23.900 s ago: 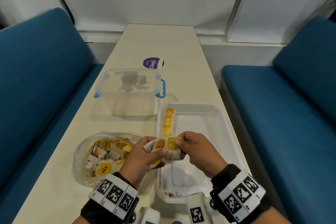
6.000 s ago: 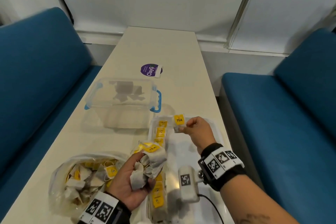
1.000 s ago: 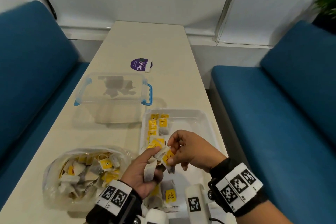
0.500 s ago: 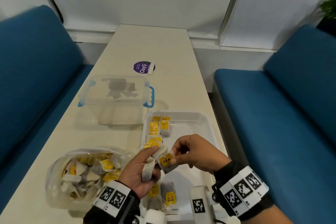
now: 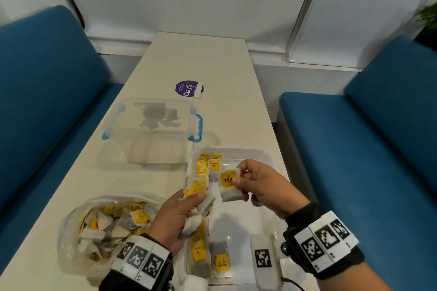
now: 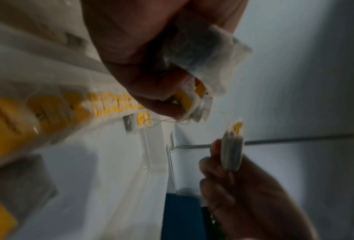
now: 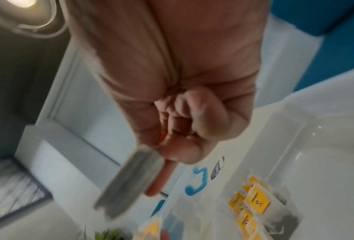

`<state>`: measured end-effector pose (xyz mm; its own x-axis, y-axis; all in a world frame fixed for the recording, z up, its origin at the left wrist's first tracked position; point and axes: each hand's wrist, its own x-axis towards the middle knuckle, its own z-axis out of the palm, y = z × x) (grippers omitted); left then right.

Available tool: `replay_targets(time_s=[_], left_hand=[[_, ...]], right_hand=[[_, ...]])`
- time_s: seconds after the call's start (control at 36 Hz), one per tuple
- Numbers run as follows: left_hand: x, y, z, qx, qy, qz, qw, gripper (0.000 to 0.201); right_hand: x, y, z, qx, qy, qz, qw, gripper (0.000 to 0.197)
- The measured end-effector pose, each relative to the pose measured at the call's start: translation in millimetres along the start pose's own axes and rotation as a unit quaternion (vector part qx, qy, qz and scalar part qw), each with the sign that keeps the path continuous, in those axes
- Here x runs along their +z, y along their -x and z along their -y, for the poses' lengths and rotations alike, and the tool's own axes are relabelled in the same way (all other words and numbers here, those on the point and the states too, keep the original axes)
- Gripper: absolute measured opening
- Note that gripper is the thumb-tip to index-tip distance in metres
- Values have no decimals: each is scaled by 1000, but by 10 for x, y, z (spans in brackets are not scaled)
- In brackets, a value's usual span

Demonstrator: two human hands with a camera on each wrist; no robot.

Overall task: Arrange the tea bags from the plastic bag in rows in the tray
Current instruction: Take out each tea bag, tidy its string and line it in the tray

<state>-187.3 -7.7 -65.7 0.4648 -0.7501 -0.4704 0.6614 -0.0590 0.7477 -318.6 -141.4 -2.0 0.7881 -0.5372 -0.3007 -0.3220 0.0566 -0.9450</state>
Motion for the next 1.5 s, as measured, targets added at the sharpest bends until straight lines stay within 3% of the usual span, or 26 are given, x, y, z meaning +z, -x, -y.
replay_targets(time_s=[0.08,0.19,0.28,0.39,0.5,0.58,0.69,0.81,0.89,1.14,1.28,1.42,1.5], left_hand=[[48,11,12,32,-17,54,998,31],[64,25,28,19,-9,91,996,49],[57,-8,41,11,-15,108,994,32],[41,-8,22,3,-34,97,995,18],[31,-12,-1,-2,-33,81,996,30],[-21,-43,33,-6,-25,53,998,35],[-84,-49,65,-15,-9,22,1000,26],[-148,-67,76,-33,3,11,999,47],[-170,-78,98,-37,11,4,999,55],[-179,-85,107,-43,3,5,999,42],[-182,-76,102,-45,6,4,999,40],[-136,-31,59,-47,8,10,999,19],[-148,-39,65,-41,3,14,999,27]], right_hand=[[111,-57,-23,7,1,-21,1000,11],[289,-120,-85,-18,51,-66,996,14],[372,-159,-124,-32,93,-88,991,16],[380,-162,-125,-12,52,-78,996,15],[319,-153,-145,37,22,-37,998,35],[295,-178,-138,39,12,-25,999,35],[197,-301,-125,44,-15,-90,995,35],[56,-549,-183,63,13,-170,983,35],[17,-762,-275,82,37,-180,980,39],[148,-1166,-624,145,161,-146,965,34],[178,-1214,-701,146,201,-143,958,33],[188,-1237,-720,141,224,-140,954,32],[131,-1201,-669,121,237,-138,954,31]])
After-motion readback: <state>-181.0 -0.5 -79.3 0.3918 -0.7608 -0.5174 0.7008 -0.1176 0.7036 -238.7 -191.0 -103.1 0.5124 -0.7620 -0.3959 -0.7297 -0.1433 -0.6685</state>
